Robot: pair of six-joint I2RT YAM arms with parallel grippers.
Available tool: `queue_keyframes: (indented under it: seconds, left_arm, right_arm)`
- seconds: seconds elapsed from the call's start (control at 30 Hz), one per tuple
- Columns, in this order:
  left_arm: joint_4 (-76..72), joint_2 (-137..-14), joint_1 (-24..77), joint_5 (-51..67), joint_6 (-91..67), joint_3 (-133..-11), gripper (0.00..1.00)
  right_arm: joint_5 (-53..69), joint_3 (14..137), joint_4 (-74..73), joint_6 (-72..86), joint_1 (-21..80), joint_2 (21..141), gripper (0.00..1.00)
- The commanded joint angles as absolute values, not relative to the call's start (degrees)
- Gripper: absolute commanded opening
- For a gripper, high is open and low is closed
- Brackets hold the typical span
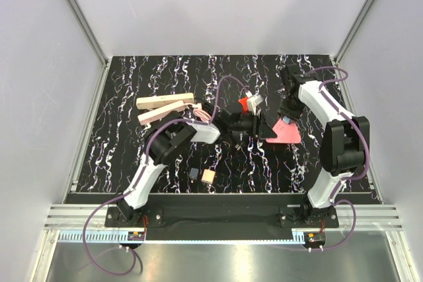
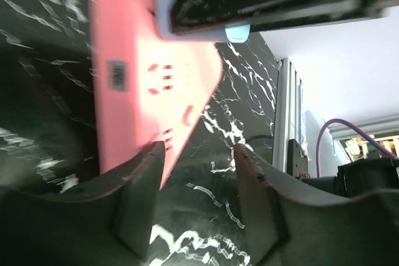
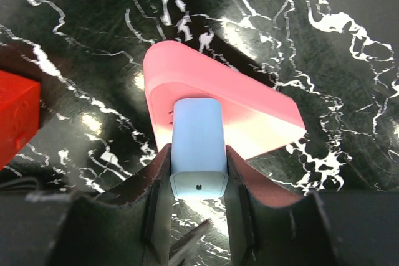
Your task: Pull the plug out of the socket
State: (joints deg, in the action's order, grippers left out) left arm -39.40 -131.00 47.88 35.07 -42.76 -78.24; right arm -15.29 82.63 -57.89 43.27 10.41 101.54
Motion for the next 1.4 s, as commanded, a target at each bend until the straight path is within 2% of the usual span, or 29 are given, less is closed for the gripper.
queue_keyframes:
  seconds: [0.0, 0.17, 0.3, 0.37, 0.5, 0.6, 0.77, 0.97, 1.13, 1.37]
  left_arm:
    - [-42.6, -128.1, 44.4, 36.3, -39.6, -75.9, 0.59]
    - [-42.6, -130.5, 42.6, 38.4, -40.3, -77.9, 0.65]
    - [-44.3, -132.4, 42.7, 38.8, -42.3, -78.6, 0.63]
    - [-46.3, -131.9, 42.8, 38.2, -42.7, -77.4, 0.59]
    - [-50.4, -129.1, 43.9, 36.7, -42.1, -74.4, 0.38]
    - [-51.5, -125.7, 45.6, 34.2, -39.3, -71.9, 0.32]
    - [-45.2, -127.8, 48.2, 35.1, -36.7, -77.2, 0.26]
    - [-43.8, -133.2, 49.0, 35.1, -39.1, -82.4, 0.24]
    - [-35.3, -138.5, 49.0, 33.1, -39.6, -88.8, 0.19]
    - [-30.2, -140.4, 48.9, 29.6, -40.8, -90.0, 0.13]
  right_arm:
    - [-14.8, 81.5, -61.4, 40.6, 9.8, 98.7, 0.0]
    - [-12.2, 80.2, -60.0, 39.7, 9.8, 99.0, 0.0]
    - [-11.3, 80.0, -59.6, 39.4, 9.8, 99.1, 0.0]
    - [-11.2, 79.8, -59.5, 39.5, 9.8, 99.1, 0.0]
    - [-11.2, 79.4, -59.2, 40.0, 9.8, 99.7, 0.0]
    - [-9.3, 79.0, -58.4, 40.3, 9.8, 100.5, 0.0]
    - [-6.6, 78.6, -56.9, 40.4, 9.8, 101.8, 0.0]
    - [-6.6, 78.0, -56.7, 39.9, 9.8, 101.1, 0.0]
    - [-5.6, 77.3, -56.3, 39.6, 9.8, 100.5, 0.0]
    - [-4.9, 78.0, -56.4, 39.3, 9.8, 99.2, 0.0]
